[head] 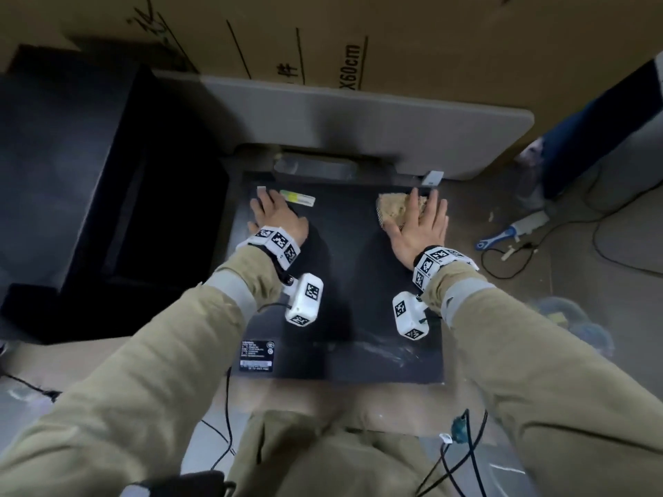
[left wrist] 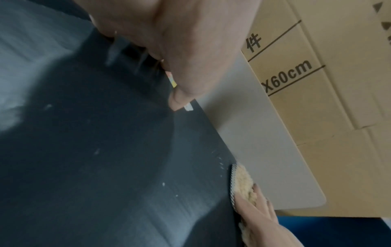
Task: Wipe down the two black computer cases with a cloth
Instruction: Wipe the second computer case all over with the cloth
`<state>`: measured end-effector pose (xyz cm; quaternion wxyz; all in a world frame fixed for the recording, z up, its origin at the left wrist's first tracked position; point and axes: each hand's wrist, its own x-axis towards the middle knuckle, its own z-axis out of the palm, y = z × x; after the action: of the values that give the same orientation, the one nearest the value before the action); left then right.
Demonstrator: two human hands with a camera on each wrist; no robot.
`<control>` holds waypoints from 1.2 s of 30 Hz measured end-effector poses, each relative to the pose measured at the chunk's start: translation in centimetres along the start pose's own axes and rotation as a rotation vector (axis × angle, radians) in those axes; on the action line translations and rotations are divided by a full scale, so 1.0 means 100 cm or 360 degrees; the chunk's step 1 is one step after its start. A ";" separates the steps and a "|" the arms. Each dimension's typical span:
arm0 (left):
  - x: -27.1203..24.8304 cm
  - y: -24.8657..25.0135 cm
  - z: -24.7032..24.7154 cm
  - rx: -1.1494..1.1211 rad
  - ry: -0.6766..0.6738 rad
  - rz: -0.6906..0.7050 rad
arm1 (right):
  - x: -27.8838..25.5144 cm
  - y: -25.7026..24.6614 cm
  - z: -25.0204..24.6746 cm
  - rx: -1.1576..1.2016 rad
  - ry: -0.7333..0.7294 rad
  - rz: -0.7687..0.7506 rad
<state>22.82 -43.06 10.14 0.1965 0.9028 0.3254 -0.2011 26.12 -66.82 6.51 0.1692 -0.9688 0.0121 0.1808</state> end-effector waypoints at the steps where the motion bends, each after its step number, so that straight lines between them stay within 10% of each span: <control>1: 0.004 0.000 -0.003 -0.0006 -0.0031 -0.0001 | 0.008 -0.008 0.000 -0.0016 0.0024 0.0016; 13: 0.011 -0.028 -0.018 -0.0433 -0.0208 0.0248 | -0.025 -0.060 0.036 -0.0198 -0.0002 -0.0344; 27: -0.126 -0.146 0.051 -0.0588 0.0139 -0.0172 | -0.145 -0.057 0.090 -0.0342 -0.0142 -0.0816; 36: -0.141 -0.183 0.036 -0.1331 0.0205 -0.0337 | -0.189 -0.077 0.115 -0.0402 -0.0056 -0.0874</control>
<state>-0.22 -38.95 9.95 0.5028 0.7180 0.4811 -0.0143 5.07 -56.49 5.56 0.0900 -0.9459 -0.2758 0.1452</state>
